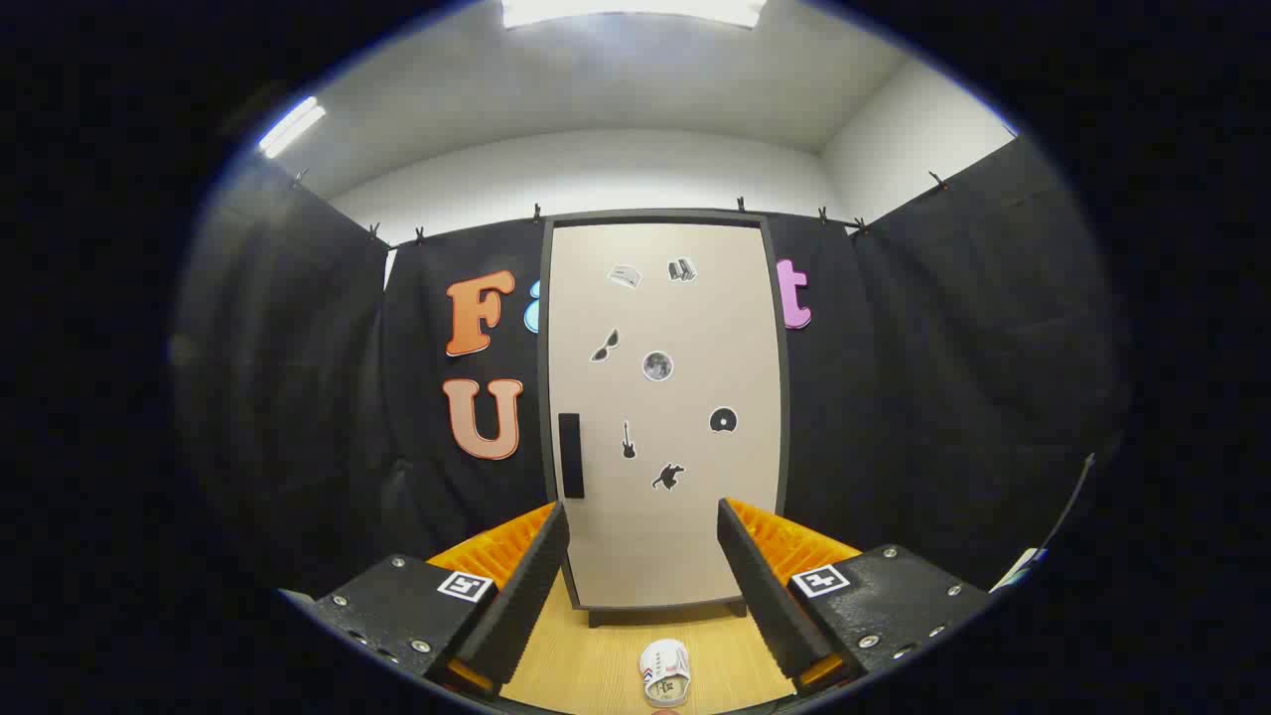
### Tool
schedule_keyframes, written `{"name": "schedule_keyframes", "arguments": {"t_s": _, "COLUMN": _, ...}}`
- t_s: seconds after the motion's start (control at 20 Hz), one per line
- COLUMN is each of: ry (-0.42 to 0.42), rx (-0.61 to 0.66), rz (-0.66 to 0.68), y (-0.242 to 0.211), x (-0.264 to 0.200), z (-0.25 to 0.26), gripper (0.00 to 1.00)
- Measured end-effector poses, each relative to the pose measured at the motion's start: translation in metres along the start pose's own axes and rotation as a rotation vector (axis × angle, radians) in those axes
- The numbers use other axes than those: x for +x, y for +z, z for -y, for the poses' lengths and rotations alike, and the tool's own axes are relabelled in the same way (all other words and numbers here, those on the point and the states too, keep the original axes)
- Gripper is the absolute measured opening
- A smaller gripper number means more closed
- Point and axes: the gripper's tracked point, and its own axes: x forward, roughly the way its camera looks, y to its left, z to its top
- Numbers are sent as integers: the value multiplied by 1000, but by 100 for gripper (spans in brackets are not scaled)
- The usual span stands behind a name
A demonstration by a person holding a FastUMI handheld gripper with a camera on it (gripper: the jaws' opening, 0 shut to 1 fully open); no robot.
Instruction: Open the shoe cabinet door, grab the shoes and put them into the shoe cabinet, then close the shoe cabinet door.
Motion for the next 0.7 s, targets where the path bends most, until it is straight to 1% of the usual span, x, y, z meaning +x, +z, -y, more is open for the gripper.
{"name": "schedule_keyframes", "arguments": {"t_s": 0.7, "ry": -5, "rx": 1, "rz": -6, "y": -1, "x": 6, "z": 0, "gripper": 94}}
